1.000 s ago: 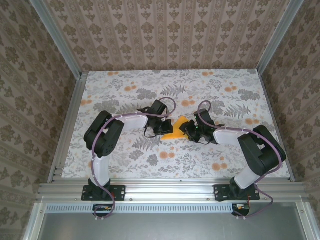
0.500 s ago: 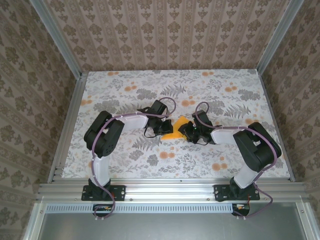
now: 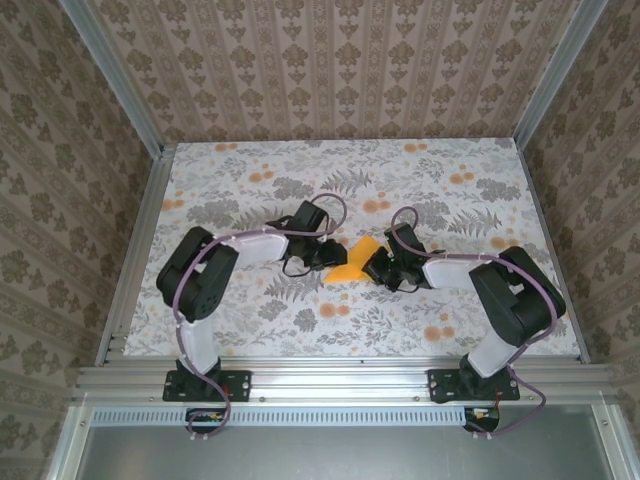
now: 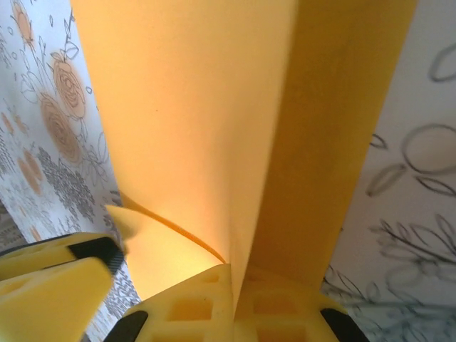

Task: Fold a paper plane with a square sheet of paper (pick it up from the middle)
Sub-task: Fourth fold the wing at the center of the table.

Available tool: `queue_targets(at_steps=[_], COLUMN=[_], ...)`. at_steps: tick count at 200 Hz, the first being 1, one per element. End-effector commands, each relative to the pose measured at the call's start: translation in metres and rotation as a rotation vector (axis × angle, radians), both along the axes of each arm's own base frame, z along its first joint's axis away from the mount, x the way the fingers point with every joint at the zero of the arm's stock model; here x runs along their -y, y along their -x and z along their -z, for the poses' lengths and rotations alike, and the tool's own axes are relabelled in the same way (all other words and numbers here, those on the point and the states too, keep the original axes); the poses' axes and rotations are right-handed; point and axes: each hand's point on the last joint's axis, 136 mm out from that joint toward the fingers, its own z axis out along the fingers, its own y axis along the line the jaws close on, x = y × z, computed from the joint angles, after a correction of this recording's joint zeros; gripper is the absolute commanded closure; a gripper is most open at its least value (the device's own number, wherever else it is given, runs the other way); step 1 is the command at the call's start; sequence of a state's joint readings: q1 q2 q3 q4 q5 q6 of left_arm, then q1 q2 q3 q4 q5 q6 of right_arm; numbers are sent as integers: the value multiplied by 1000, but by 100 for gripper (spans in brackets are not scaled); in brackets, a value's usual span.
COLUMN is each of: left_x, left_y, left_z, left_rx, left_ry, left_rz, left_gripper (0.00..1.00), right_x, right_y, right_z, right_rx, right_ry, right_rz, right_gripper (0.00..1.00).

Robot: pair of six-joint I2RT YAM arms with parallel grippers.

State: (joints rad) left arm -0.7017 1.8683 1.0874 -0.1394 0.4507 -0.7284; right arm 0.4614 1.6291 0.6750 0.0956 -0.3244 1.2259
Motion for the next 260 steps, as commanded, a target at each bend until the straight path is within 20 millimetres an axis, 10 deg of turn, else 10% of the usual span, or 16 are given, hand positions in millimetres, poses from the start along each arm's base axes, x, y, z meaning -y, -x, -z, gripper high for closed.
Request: queue_targets(at_steps=[1, 109, 183, 260], left_x=[6, 3, 4, 8], left_y=[-1, 30, 29, 33], left_z=[-28, -1, 18, 27], left_rx=[125, 172, 113, 88], left_ry=[102, 69, 5, -24], left_rz=[55, 180, 183, 220], left_gripper=[63, 84, 92, 93], right_x=[4, 4, -14, -24], right_y=[13, 17, 21, 11], right_z=[-12, -23, -31, -27], right_rx=[-28, -65, -46, -24], right_ry=[40, 76, -3, -38], right_rz=[-41, -96, -158, -127], right_gripper=[100, 100, 77, 86])
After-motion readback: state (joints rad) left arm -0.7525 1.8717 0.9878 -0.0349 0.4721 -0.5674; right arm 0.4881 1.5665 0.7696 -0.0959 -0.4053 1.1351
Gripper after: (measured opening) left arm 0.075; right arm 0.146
